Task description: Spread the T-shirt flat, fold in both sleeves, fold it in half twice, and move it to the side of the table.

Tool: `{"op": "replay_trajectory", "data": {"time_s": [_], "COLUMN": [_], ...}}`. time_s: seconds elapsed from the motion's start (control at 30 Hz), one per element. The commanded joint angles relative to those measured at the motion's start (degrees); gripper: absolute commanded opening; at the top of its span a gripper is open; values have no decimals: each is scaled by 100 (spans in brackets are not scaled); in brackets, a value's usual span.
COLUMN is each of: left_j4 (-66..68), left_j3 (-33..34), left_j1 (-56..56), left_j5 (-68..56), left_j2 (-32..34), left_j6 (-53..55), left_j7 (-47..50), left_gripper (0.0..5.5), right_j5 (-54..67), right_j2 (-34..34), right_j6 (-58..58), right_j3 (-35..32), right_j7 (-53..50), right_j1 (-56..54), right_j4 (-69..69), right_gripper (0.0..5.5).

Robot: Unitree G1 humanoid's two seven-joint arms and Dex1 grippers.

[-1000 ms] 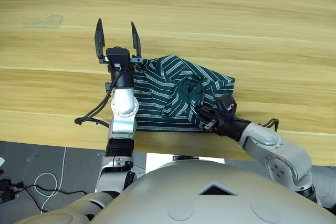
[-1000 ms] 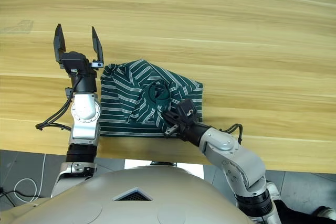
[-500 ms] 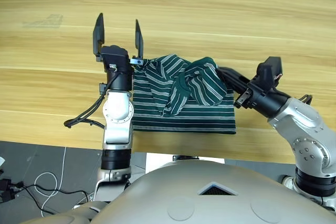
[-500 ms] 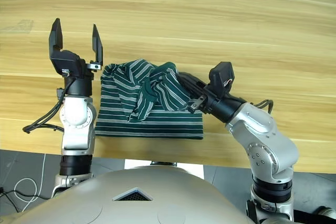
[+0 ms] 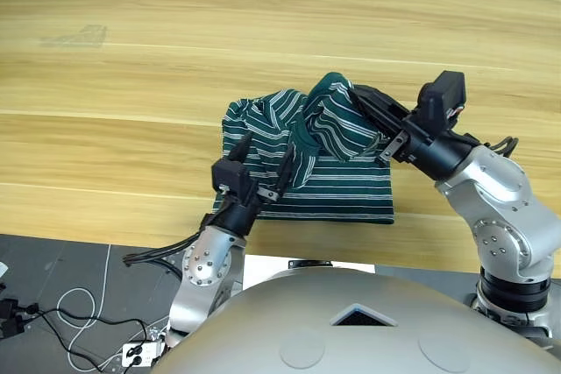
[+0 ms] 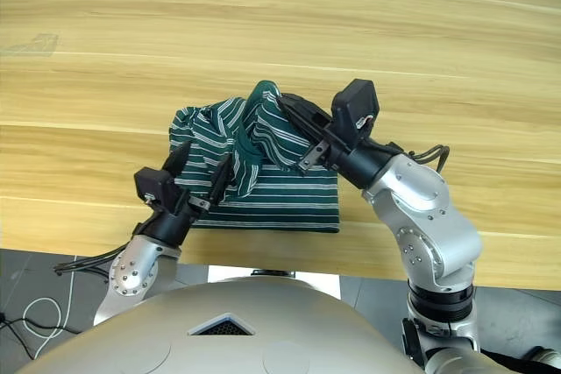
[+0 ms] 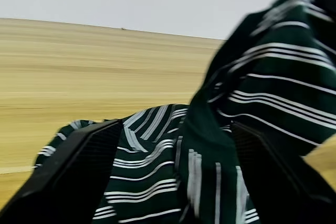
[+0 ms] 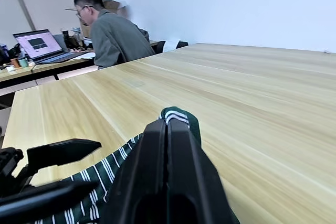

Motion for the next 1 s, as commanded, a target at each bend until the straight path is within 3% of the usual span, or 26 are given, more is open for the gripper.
{"op": "replay_trajectory", "data": {"time_s": [0.03,0.23,0.77,1.0], "left_j4": [313,561,1233,1252], "left_j3": [-356,-820,-849,-896], "left_j1": [-251,-662,-800,-782], "left_j5": [302,958,1281,1327], "left_j2": [-44,-211,-395,-402], "left_j6": [21,4,83,57], "left_j7": [-43,132,623,688], "left_gripper": [380,380,380,242], "right_j5": [-218,-270,-280,-271], "right_j2": [20,138,233,218], "right_j6": [-146,-153,-119,-113], "right_j3": [105,145,184,164], "right_j7": [-50,-55,-78,-75], "right_j1": [-220,-510,-753,-735], "right_j4": [44,79,-39,-52], "right_gripper": [4,4,4,0]}}
